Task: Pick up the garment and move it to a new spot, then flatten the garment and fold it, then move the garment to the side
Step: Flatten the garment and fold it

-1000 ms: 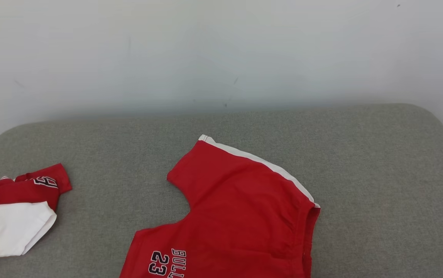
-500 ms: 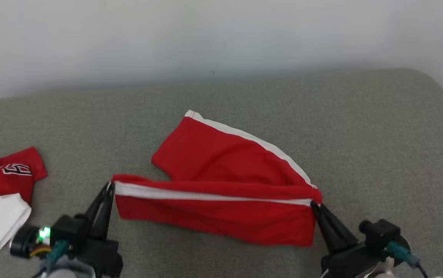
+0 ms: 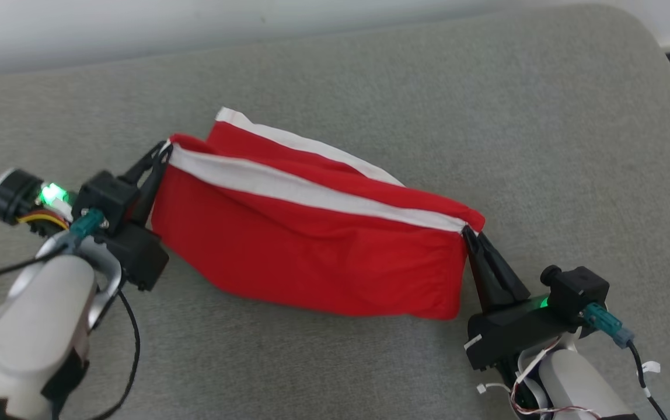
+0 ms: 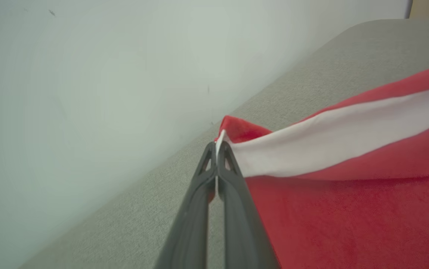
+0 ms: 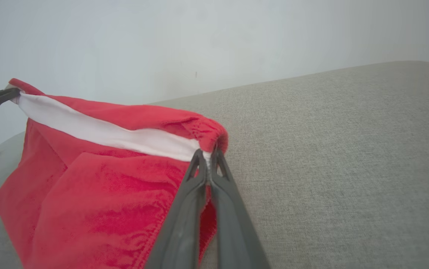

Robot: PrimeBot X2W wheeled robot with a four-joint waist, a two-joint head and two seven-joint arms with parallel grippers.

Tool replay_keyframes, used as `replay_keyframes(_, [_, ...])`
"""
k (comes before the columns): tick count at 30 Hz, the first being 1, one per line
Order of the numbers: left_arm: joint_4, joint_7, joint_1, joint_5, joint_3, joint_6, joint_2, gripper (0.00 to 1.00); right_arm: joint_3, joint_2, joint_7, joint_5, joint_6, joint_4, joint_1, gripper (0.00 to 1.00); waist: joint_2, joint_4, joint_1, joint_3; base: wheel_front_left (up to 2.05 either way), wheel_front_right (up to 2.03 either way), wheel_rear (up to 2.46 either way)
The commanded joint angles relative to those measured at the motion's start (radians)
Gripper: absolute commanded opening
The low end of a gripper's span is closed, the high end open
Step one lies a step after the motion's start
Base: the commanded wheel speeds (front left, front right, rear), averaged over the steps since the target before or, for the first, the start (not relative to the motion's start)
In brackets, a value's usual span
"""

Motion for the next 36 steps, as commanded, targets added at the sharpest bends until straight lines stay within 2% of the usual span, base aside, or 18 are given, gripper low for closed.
replay_keyframes(1, [0.023,-0.003,-0.043,-0.017,-0.029,0.003,0.013,0.00,-0.006,0.008,0.000,0.003,-0.002,0.004,-0.016,0.00,-0.0002,-0.060,-0.0003,0.068,0.00,0.00,0.00])
replay_keyframes(7, [0.095,-0.004,-0.186,-0.073,-0.167,0.003,0.038,0.00,-0.013,0.036,0.000,0.010,-0.003,0.006,-0.058,0.00,-0.0002,-0.083,-0.0003,0.113,0.00,0.00,0.00])
replay_keyframes(14, [0.163,-0.008,-0.291,-0.119,-0.284,0.003,0.037,0.00,0.000,0.054,0.000,0.012,-0.002,0.001,-0.080,0.00,-0.0002,-0.097,-0.0003,0.139,0.00,0.00,0.00])
replay_keyframes(17, [0.185,-0.009,-0.316,-0.129,-0.308,0.003,0.032,0.00,0.003,0.055,0.000,0.012,-0.003,0.005,-0.077,0.00,-0.0002,-0.099,-0.0003,0.143,0.00,0.00,0.00])
replay_keyframes(27, [0.315,-0.011,-0.391,-0.111,-0.302,0.016,0.004,0.00,-0.001,0.073,0.000,0.004,-0.003,0.011,-0.081,0.00,-0.0002,-0.113,-0.0003,0.166,0.00,0.00,0.00])
replay_keyframes(32, [0.336,-0.012,-0.399,-0.107,-0.295,0.017,-0.009,0.00,-0.008,0.076,0.000,0.004,-0.003,0.011,-0.082,0.00,-0.0002,-0.112,-0.0003,0.168,0.00,0.00,0.00])
replay_keyframes(33, [0.335,-0.012,-0.398,-0.104,-0.294,0.017,-0.010,0.00,-0.010,0.077,0.000,0.006,-0.003,0.011,-0.083,0.08,-0.0002,-0.111,-0.0003,0.168,0.00,0.00,0.00])
replay_keyframes(34, [0.333,-0.012,-0.397,-0.102,-0.291,0.019,-0.012,0.21,-0.013,0.079,0.000,0.007,-0.002,0.011,-0.084,0.49,-0.0002,-0.109,-0.0003,0.167,0.00,0.00,0.00])
replay_keyframes(35, [0.328,-0.012,-0.393,-0.103,-0.286,0.023,-0.014,0.48,-0.017,0.081,0.000,0.006,-0.003,0.011,-0.084,1.00,-0.0002,-0.108,-0.0003,0.166,0.00,0.00,0.00])
replay_keyframes(36, [0.329,-0.012,-0.387,-0.104,-0.283,0.025,-0.016,1.00,-0.020,0.082,0.000,0.005,-0.003,0.011,-0.083,1.00,-0.0002,-0.106,-0.0003,0.165,0.00,0.00,0.00])
